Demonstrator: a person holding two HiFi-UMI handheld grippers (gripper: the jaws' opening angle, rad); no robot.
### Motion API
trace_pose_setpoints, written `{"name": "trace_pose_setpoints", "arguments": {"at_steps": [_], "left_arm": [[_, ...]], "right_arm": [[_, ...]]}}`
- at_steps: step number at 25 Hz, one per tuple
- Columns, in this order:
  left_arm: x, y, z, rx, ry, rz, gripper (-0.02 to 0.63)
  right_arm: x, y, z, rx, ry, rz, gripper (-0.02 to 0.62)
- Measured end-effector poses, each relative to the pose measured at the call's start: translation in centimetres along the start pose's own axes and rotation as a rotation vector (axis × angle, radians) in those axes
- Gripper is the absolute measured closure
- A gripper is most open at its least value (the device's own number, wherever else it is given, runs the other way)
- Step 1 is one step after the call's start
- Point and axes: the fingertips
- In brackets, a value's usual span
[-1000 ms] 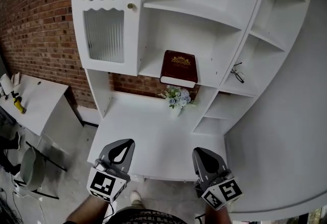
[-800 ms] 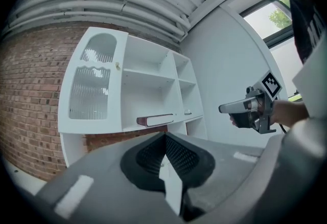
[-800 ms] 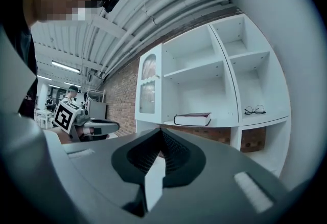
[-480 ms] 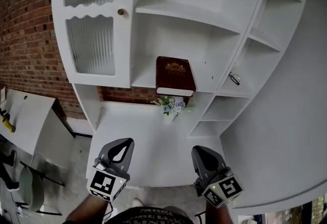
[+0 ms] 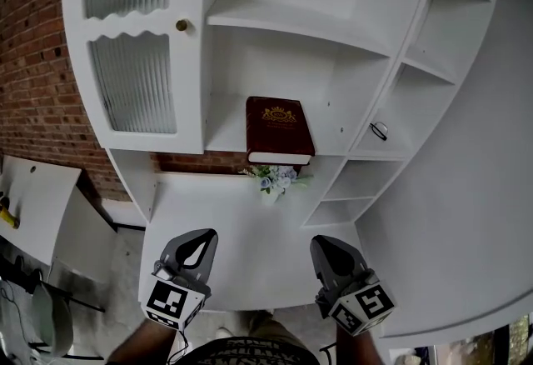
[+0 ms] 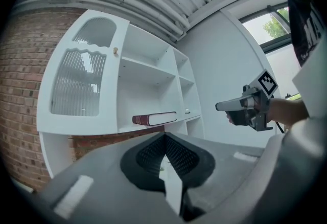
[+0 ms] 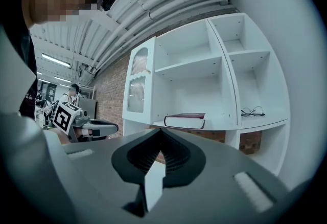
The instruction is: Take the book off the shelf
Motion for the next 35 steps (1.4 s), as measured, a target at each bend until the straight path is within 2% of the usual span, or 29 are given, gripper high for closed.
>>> {"name": "trace_pose_setpoints", "arguments": {"at_steps": [5,9,16,23,28,33,35], "left_arm": [[-1.4,0.7,1.8,0.064,0.048,-0.009,0.604],[-2.7,0.4,3.0,0.054,0.094,0.047,0.604],[-5.9,0.4,4.6,0.04,0.138,-0.003,0.555],[-9.2,-0.1,5.3,0.06,0.14,0.011,0.456],[-11.3,0.1,5.7,0.046,0.144,0.016,0.434],[-13.6,0.4,5.6,0.084,0.113,0.026,0.426],[-14.5,0.7,5.8,0.074,0.111,0.022,0.419]], "right_arm": [[-2.5,-0.3,-1.8,-0.007,0.014,-0.01,0.557],[-4.7,-0.7,-3.5,-0.016,0.036,-0.009,0.546],[-7.6,-1.4,-6.5,-0.025,0.059,-0.005,0.49],[-9.3,-2.1,-9.0,-0.03,0.069,0.004,0.446],[-10.5,-2.1,-10.7,-0.019,0.06,0.005,0.386],[-12.0,-1.8,-12.0,-0.045,0.088,-0.004,0.365],[-12.8,-1.6,-12.5,-0.058,0.103,-0.01,0.359]]}}
Point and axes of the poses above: the fingertips, and each gripper's own axes: x backward along the fingers, z to its left, y out of its top, and after that the axes turned 5 degrees about x, right-handed
